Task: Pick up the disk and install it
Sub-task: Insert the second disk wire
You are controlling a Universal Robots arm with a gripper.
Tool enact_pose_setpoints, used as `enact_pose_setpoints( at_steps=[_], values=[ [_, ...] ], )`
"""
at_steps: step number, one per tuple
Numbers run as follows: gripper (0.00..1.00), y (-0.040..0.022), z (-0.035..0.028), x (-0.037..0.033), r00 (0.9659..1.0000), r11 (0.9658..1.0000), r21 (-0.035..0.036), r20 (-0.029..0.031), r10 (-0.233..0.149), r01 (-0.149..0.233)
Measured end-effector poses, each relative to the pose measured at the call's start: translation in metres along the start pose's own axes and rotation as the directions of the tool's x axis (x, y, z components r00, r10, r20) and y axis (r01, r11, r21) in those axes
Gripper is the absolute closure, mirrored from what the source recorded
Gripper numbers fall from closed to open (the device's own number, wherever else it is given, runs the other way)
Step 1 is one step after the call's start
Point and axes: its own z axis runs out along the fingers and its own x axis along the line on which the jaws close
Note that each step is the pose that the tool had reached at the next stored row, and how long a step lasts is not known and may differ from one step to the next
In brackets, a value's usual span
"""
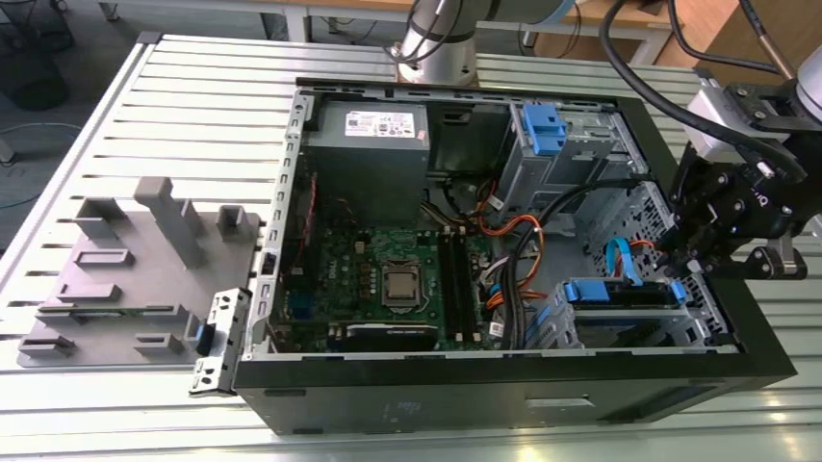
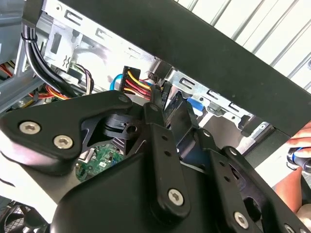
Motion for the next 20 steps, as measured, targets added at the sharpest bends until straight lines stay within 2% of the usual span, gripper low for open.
enact_pose_setpoints(
  at_steps=[7,18,20],
  values=[
    [0.65,-0.0047,0.0003,-0.0008,1.0,1.0,-0.0001,0.0001,0.0,0.0],
    [0.65,-0.0039,0.0019,-0.0007,1.0,1.0,0.0,-0.0012,0.0,0.0],
    [0.65,-0.0019,0.002,-0.0007,1.0,1.0,0.0,-0.0012,0.0,0.0]
  ],
)
